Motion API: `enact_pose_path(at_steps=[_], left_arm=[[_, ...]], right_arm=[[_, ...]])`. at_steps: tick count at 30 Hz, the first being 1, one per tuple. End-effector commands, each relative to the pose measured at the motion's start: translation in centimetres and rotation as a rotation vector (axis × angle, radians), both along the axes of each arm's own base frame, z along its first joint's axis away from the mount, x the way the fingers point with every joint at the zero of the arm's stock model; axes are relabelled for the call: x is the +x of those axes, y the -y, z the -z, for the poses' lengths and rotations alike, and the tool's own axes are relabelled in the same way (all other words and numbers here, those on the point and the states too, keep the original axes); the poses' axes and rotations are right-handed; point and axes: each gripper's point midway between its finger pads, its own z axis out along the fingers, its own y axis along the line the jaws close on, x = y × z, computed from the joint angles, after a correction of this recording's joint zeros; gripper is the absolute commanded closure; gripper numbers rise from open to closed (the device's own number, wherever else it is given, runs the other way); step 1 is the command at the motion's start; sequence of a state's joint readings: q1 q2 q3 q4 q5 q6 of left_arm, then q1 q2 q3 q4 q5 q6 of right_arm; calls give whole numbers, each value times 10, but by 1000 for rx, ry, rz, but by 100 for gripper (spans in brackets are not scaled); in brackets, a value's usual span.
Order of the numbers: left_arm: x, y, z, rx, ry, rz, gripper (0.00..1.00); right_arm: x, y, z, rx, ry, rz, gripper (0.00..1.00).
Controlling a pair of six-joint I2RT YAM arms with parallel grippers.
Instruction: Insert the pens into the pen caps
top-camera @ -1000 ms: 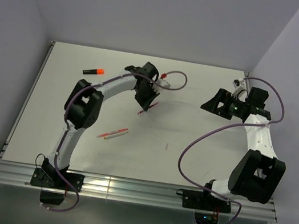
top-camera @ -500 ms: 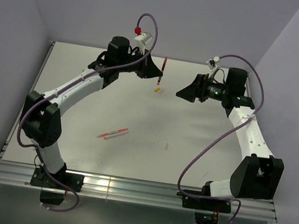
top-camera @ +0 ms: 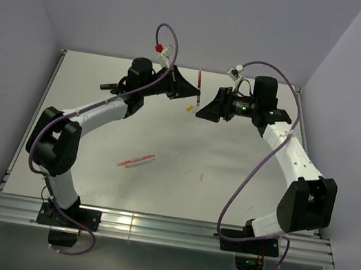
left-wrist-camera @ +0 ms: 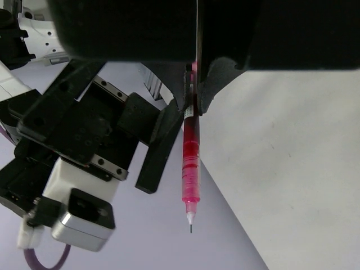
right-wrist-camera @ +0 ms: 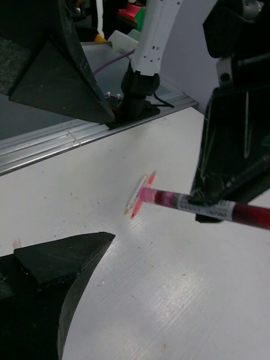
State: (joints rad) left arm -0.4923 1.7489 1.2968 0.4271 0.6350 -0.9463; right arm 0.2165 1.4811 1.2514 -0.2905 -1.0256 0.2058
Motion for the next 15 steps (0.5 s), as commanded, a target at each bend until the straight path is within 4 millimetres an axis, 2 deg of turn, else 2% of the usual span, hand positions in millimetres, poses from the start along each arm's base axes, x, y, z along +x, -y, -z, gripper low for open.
enact_pose_path(at_steps=[1, 4, 9, 15], left_arm=[[-23, 3, -51, -103, 108, 41, 100], [-27, 6, -55, -114, 123, 51, 100], [-31, 15, -57, -110, 143, 71, 100], [-35, 19, -61, -133, 148, 80, 100]], right_arm=[[18, -2, -27, 9, 85, 38, 15], [21, -5, -31, 26, 77, 31, 21], [16, -9, -31, 41, 82, 19, 41], [10, -13, -28, 48, 69, 4, 55]])
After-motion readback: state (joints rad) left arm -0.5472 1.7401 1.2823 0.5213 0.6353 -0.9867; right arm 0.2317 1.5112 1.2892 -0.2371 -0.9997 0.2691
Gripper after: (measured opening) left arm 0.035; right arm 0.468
